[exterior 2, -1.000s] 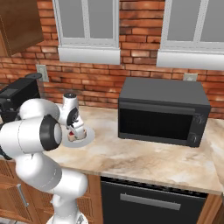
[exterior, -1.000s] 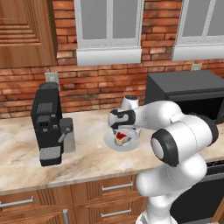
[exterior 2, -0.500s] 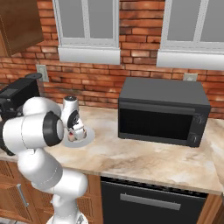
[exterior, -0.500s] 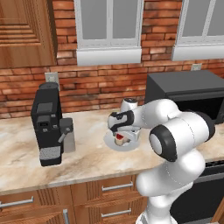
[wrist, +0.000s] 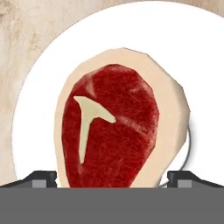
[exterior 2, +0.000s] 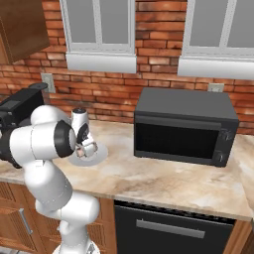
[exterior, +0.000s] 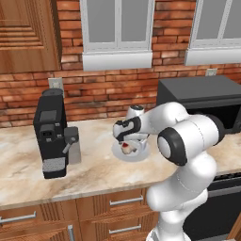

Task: Place the steak on the counter behind the older steak on the same shelf of the fridge to maintain FIFO order. Close the fridge door when finished.

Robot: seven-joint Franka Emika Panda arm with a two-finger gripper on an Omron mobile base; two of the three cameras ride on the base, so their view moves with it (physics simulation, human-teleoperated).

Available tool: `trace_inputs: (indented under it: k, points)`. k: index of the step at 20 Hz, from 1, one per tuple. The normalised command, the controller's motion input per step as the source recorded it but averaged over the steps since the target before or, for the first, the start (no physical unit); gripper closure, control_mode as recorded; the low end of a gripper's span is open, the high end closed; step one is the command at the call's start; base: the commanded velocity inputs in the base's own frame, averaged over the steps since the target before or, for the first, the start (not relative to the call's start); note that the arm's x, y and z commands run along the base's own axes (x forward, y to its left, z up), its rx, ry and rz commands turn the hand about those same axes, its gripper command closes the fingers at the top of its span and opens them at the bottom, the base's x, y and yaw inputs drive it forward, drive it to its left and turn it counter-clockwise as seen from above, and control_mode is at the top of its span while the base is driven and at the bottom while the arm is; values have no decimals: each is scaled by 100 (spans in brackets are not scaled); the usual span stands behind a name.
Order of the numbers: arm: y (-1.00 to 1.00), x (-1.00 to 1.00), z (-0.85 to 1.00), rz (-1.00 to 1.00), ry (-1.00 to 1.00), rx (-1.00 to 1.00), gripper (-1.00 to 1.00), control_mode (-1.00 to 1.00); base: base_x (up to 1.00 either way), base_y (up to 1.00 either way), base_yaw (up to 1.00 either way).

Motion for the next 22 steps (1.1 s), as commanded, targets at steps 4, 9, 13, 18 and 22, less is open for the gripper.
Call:
trace_inputs:
  k: [4, 9, 13, 18, 22]
  points:
    - [1, 4, 0, -3, 0, 0, -100, -100, 0, 0, 0]
    - [1, 4, -3, -3, 0, 0, -100, -100, 0, 0, 0]
    - [-16, -6, 0, 0, 0, 0, -100, -100, 0, 0, 0]
    - [-5, -3, 0, 0, 0, 0, -100, -100, 0, 0, 0]
    - [0, 0, 0, 0, 0, 0, -100, -100, 0, 0, 0]
